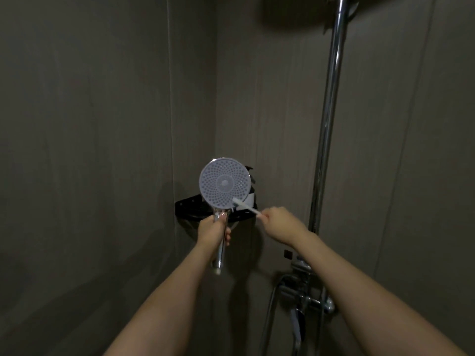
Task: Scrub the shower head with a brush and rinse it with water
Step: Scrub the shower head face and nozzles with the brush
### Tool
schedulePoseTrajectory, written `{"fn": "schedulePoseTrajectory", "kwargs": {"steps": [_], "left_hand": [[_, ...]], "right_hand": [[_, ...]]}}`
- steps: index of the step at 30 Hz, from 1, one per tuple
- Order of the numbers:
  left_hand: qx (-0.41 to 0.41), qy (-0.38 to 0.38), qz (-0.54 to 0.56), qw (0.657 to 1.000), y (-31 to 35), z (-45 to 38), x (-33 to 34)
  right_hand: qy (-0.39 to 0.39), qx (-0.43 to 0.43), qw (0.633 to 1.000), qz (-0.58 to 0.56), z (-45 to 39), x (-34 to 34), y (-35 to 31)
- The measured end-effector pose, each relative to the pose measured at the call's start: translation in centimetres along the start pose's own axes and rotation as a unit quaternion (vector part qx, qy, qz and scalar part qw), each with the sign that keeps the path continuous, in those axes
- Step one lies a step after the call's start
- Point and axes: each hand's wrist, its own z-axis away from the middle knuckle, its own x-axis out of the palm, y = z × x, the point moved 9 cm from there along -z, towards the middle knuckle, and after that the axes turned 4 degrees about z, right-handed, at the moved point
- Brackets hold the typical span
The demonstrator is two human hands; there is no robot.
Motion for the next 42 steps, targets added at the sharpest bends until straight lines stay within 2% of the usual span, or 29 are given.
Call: {"fn": "schedulePoseTrajectory", "kwargs": {"steps": [3,6,7,8,10,12,16,19,22,23,27,29,31,32,33,36,37,39,41,42], "left_hand": [[-0.006,-0.004,0.001,1.000,-0.1,-0.1,0.0],[-0.013,-0.011,0.017,1.000,-0.1,0.1,0.2],[-0.018,-0.016,0.023,0.999,-0.1,0.3,0.3],[-0.021,-0.020,0.029,0.999,-0.1,0.4,0.4],[-0.019,-0.024,0.027,0.999,0.0,0.5,0.5],[-0.012,-0.022,0.008,1.000,0.4,0.5,0.7],[-0.012,-0.033,0.030,0.999,1.0,1.1,1.5],[-0.016,-0.045,0.046,0.998,1.3,1.4,1.8],[-0.019,-0.035,0.076,0.996,1.4,1.2,1.1],[-0.017,-0.029,0.081,0.996,1.4,1.2,0.7],[-0.010,-0.033,0.062,0.997,1.2,1.1,0.5],[-0.008,-0.035,0.049,0.998,1.2,1.3,0.8],[-0.004,-0.031,0.035,0.999,1.1,1.3,0.8],[-0.004,-0.026,0.029,0.999,1.0,1.2,0.6],[-0.005,-0.022,0.026,0.999,0.8,1.1,0.3],[-0.005,-0.019,0.024,1.000,0.4,0.9,-0.1],[-0.004,-0.019,0.022,1.000,0.4,1.0,-0.1],[0.001,-0.023,0.015,1.000,0.5,1.1,0.1],[0.005,-0.027,0.009,1.000,0.7,1.3,0.3],[0.007,-0.029,0.010,1.000,0.7,1.3,0.5]], "right_hand": [[0.065,-0.004,0.998,0.012,0.0,-1.4,0.2],[-0.042,-0.020,0.997,0.059,0.1,1.2,0.4],[-0.048,-0.024,0.995,0.081,0.2,1.5,0.6],[-0.027,-0.025,0.995,0.092,0.1,1.0,0.9],[0.071,-0.019,0.992,0.098,0.2,-1.4,0.8],[0.136,-0.015,0.985,0.107,0.4,-2.7,0.1],[0.110,-0.047,0.987,0.104,0.7,-1.3,-1.8],[0.166,0.004,0.985,0.044,1.1,-3.0,-0.1],[0.077,0.008,0.995,0.060,0.8,-1.2,1.2],[0.073,0.007,0.994,0.079,0.9,-0.9,1.2],[0.152,-0.016,0.988,-0.013,1.1,-3.3,-0.3],[0.104,-0.022,0.994,-0.009,0.7,-2.5,-1.3],[0.005,-0.012,1.000,0.024,0.6,-0.3,-1.6],[-0.014,-0.009,0.999,0.032,0.6,0.3,-1.5],[-0.020,-0.017,0.999,0.034,0.5,0.2,-1.7],[0.089,-0.009,0.996,-0.015,0.6,-2.6,-1.8],[0.095,-0.011,0.995,-0.017,0.6,-2.8,-1.9],[-0.022,0.004,1.000,0.002,0.7,0.1,-1.9],[-0.043,-0.005,0.999,0.012,0.9,1.1,-2.2],[-0.018,-0.017,1.000,0.006,0.9,0.5,-2.5]]}}
